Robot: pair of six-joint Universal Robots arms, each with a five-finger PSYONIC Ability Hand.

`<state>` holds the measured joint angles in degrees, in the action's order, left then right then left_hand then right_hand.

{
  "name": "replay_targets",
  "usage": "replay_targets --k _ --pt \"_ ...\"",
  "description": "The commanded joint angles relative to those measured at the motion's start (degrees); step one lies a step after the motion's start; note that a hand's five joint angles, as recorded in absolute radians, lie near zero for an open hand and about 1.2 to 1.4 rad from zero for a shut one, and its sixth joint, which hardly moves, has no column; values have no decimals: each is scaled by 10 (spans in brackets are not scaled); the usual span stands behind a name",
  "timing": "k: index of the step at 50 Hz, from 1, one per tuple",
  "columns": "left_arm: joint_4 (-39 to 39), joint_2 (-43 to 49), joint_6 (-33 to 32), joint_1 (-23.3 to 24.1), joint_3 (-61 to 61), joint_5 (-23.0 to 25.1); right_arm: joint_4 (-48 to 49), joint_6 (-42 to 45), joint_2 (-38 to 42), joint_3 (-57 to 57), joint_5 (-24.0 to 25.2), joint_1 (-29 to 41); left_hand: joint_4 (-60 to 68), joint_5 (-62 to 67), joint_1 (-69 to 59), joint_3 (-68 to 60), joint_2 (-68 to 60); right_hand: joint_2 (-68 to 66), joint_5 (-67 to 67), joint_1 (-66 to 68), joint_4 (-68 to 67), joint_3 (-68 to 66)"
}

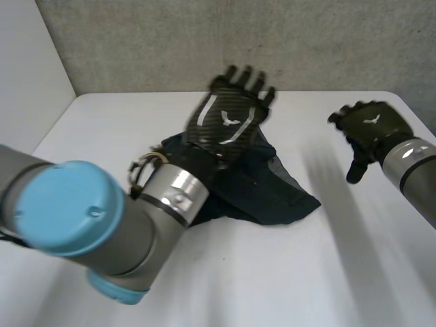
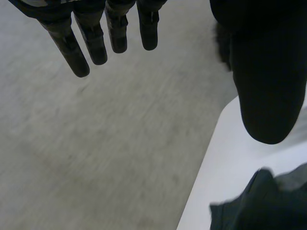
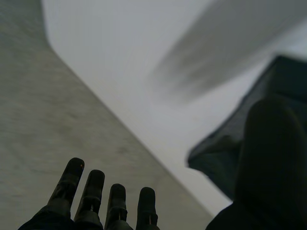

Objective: Fold the shorts.

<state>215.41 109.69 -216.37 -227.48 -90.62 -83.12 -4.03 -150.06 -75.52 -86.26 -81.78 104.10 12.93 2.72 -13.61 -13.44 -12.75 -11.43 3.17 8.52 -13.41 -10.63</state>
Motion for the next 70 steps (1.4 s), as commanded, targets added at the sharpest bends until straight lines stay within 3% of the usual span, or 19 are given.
replay_targets --k 1,4,9,15,29,33,37,43,46,52,54,58,70 --pt "-56 -63 66 -37 -91 -76 -52 56 1 -38 143 -5 114 116 -107 -109 -116 -10 -8 39 10 -18" --pt "-126 -66 123 -46 -109 -84 -46 65 12 -52 174 -3 123 125 -116 -117 -124 -37 19 66 -17 -45" --pt "-257 -62 243 -67 -111 -87 -6 71 58 -54 181 2 126 128 -119 -121 -128 -94 77 123 -74 -102" --pt "-299 -34 302 -89 -107 -85 67 82 118 -42 179 2 128 130 -121 -122 -129 -173 156 202 -153 -181" --pt "-278 62 283 -121 -58 -96 79 101 205 4 174 3 128 130 -121 -122 -129 -173 156 202 -153 -181" --pt "-260 98 261 -121 -29 -123 82 106 217 15 173 3 128 130 -121 -122 -129 -276 258 305 -256 -284" --pt "-244 127 227 -121 -8 -150 81 106 230 30 170 4 128 130 -121 -122 -129 -650 633 679 -630 -658" --pt "-224 156 165 -121 11 -159 80 105 231 36 171 3 134 136 -127 -129 -136 -686 668 715 -666 -694" --pt "-213 160 149 -121 14 -158 79 101 230 36 169 4 193 195 -186 -188 -195 -686 668 715 -666 -694" --pt "-159 162 122 -122 17 -157 72 78 221 37 151 14 662 664 -655 -657 -664 -686 668 715 -666 -694" --pt "-155 158 118 -122 17 -156 60 64 206 43 136 22 671 673 -664 -666 -672 -686 668 715 -666 -694" --pt "-156 122 100 -122 13 -153 26 47 157 49 114 23 671 673 -664 -666 -672 -686 668 715 -666 -694" --pt "-244 -201 82 -137 36 -135 -42 34 -41 108 97 23 671 673 -664 -666 -672 -686 668 715 -666 -694"
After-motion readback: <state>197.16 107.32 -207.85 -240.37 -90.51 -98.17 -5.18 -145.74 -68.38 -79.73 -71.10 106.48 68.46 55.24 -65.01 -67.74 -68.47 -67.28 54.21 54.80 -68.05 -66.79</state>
